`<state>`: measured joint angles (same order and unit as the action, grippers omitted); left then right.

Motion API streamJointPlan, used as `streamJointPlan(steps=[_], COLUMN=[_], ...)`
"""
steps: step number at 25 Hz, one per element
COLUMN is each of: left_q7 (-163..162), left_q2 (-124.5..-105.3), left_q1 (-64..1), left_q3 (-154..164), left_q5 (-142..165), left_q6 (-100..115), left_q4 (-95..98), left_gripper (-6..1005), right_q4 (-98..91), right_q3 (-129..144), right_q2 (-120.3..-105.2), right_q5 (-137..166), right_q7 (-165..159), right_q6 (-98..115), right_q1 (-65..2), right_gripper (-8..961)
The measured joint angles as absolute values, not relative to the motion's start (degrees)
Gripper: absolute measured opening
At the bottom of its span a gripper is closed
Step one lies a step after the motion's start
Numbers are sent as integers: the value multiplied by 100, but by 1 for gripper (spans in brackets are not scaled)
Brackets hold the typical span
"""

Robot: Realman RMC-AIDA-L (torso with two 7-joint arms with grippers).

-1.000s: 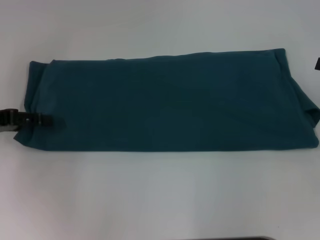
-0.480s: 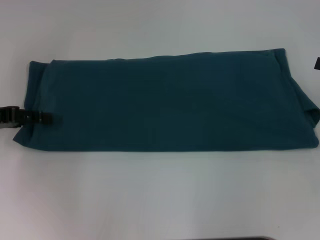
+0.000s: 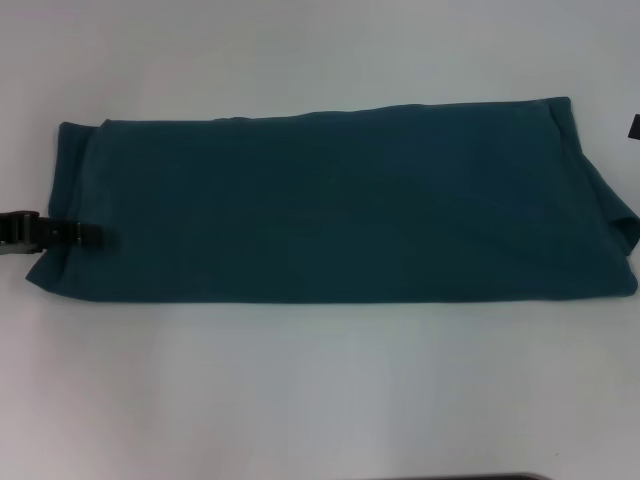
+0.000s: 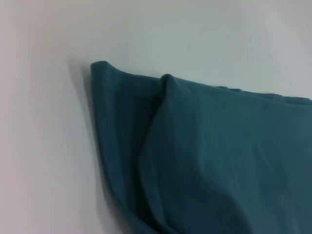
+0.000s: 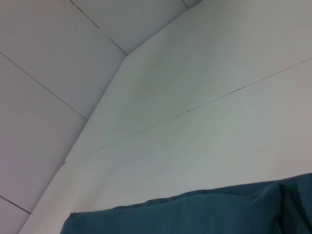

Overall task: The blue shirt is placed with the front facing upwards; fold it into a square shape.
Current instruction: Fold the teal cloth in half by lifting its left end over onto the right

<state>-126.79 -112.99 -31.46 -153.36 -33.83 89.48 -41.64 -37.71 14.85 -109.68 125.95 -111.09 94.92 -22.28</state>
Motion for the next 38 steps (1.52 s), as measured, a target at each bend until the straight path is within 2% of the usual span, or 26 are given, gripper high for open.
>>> streamJointPlan(steps=[7, 17, 20, 27, 33, 38], left_q7=[-12727, -12732, -12733, -12688, -12676, -12658], left_q2=[-11318, -11320, -11320, -11278, -11120, -10986], left_q1=[-3123, -3138, -3134, -3066, -2970, -2930], left_q3=[-15277, -15254, -15253, -15289, -15315, -15339], left_q5=[-3383, -3383, -3384, -3395, -3426, -3432], left_q6=[8752, 8720, 8678, 8696, 8725, 8730], left_q4=[-4167, -4145, -4143, -4163, -4172, -4174], left_gripper=[674, 234, 42, 41, 41, 42], right_q4=[-3771, -3771, -3768, -3746, -3727, -3719], right_q3=[1485, 1485, 1485, 1494, 1533, 1542], right_q2=[-10968, -10968, -10974, -10986, -11052, -11163], right_q5=[12595, 12595, 12594, 12595, 12595, 12597], right_q7=[-11119, -11123, -11124, -11127, -11126, -11085], right_q6=[9488, 9501, 9501, 9490, 9467, 9443], right_q1=[-2250, -2241, -2242, -2261, -2339, -2434], right_gripper=[929, 930, 930, 929, 929, 930])
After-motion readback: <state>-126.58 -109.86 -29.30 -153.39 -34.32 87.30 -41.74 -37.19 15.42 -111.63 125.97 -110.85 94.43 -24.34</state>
